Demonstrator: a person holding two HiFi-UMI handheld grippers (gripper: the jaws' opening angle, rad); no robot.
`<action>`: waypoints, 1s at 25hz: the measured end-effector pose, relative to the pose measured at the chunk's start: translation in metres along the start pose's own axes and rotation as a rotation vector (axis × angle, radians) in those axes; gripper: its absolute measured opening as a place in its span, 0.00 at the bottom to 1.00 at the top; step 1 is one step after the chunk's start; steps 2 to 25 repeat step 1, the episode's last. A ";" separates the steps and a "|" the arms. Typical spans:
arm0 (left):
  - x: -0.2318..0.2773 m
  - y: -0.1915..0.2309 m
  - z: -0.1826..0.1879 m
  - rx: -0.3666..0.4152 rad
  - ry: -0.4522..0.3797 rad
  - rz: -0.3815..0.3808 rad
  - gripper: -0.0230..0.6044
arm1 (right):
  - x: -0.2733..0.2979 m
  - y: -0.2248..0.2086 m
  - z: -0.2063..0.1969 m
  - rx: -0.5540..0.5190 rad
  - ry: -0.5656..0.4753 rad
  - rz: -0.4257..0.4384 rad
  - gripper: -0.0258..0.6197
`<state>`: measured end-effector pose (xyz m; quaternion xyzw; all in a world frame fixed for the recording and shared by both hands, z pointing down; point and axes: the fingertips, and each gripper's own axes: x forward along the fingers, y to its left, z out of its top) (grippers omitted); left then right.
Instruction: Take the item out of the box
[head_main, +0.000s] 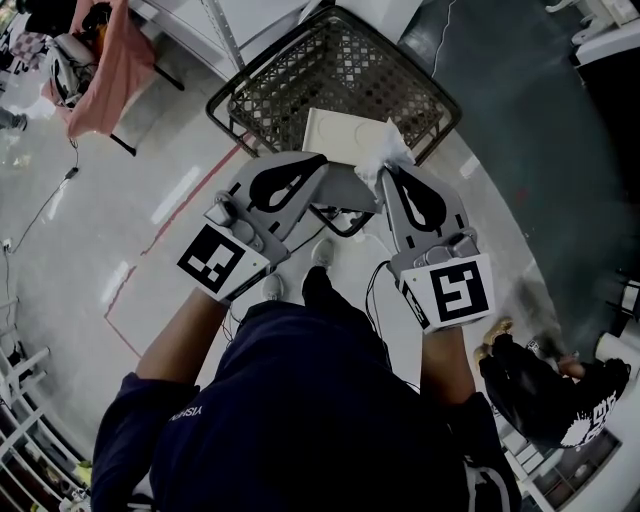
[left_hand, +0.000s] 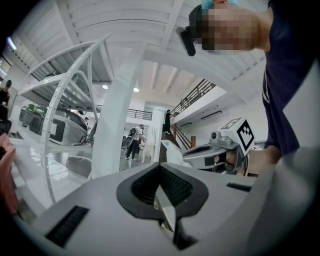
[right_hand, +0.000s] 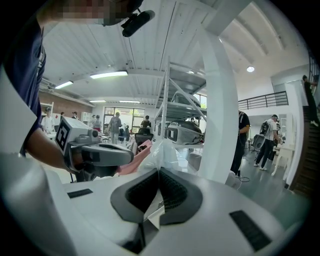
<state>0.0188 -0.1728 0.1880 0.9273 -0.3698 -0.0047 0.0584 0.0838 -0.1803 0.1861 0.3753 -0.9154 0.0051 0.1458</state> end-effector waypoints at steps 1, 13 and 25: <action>0.000 -0.001 -0.001 0.000 0.001 0.001 0.05 | -0.001 0.000 -0.001 0.000 0.001 0.002 0.08; 0.000 -0.001 -0.001 0.000 0.001 0.001 0.05 | -0.001 0.000 -0.001 0.000 0.001 0.002 0.08; 0.000 -0.001 -0.001 0.000 0.001 0.001 0.05 | -0.001 0.000 -0.001 0.000 0.001 0.002 0.08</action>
